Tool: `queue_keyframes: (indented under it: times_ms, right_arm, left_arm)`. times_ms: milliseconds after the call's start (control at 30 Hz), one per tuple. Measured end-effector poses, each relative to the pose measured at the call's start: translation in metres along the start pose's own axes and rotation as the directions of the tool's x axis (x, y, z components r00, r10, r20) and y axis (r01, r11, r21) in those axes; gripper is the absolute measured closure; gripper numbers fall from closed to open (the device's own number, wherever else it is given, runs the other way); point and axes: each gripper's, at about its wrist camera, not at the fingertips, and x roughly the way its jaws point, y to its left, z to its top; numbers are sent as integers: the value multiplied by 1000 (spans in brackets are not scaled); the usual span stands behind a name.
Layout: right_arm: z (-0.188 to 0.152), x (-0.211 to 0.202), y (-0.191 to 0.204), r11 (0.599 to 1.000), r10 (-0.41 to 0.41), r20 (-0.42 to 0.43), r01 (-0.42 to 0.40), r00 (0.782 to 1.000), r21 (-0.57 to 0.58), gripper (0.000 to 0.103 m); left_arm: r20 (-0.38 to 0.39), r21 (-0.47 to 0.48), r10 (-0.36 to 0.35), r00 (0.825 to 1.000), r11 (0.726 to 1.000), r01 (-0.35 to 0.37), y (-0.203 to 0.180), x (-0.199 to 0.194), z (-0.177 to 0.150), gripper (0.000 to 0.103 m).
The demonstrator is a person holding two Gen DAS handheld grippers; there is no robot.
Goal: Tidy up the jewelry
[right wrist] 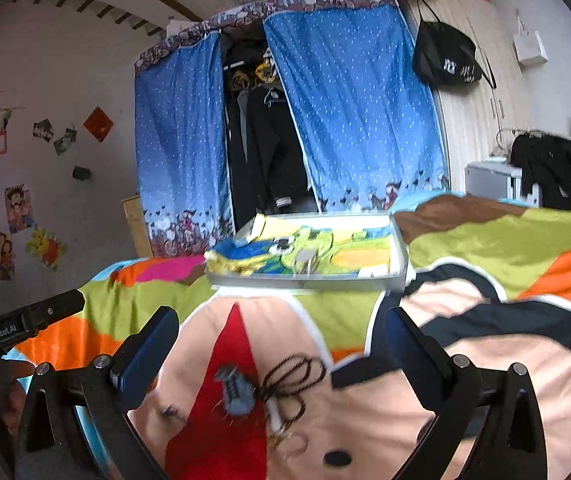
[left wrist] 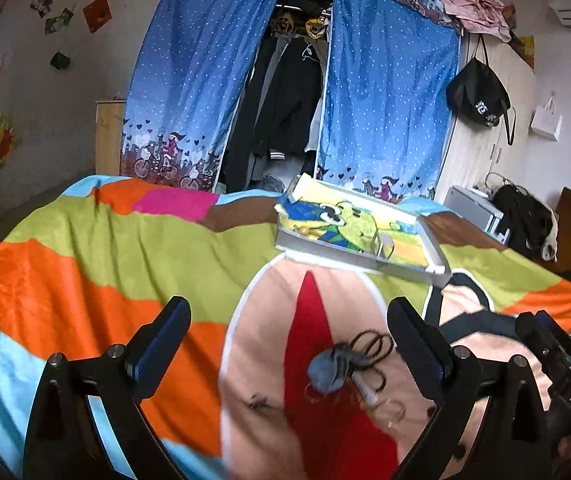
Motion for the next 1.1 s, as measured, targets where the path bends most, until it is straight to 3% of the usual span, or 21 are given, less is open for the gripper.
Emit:
queue_keyframes:
  times_ms: [300, 433, 567, 667, 800, 933, 1033, 1100]
  right_arm:
    - [-37, -24, 10, 994, -29, -145, 44, 989, 100, 0]
    - [-48, -23, 9, 989, -58, -228, 87, 972, 117, 0]
    - [-55, -13, 8, 989, -47, -302, 86, 952, 117, 0]
    - [-60, 1, 8, 990, -34, -377, 82, 926, 111, 0]
    - [-70, 25, 7, 992, -46, -497, 99, 867, 82, 0]
    - [-83, 53, -1, 990, -16, -608, 98, 794, 101, 0]
    - [-85, 67, -6, 989, 17, -637, 80, 771, 123, 4]
    - [-86, 76, -9, 989, 26, -651, 75, 758, 127, 16]
  left_arm:
    - [-132, 12, 14, 991, 1000, -13, 27, -20, -35, 7]
    - [-258, 3, 5, 966, 1000, -4, 38, -11, -51, 7]
    - [-370, -8, -20, 929, 1000, 18, 41, 4, -61, 7]
    - [-428, 5, -35, 903, 999, 41, 37, 16, -66, 7]
    - [-467, 25, -52, 883, 997, 72, 33, 33, -69, 7]
    - [-487, 7, -77, 870, 996, 92, 35, 51, -72, 7]
    - [-507, 10, -89, 857, 994, 109, 35, 67, -73, 7]
    - [-518, 9, -103, 849, 992, 126, 34, 75, -74, 8]
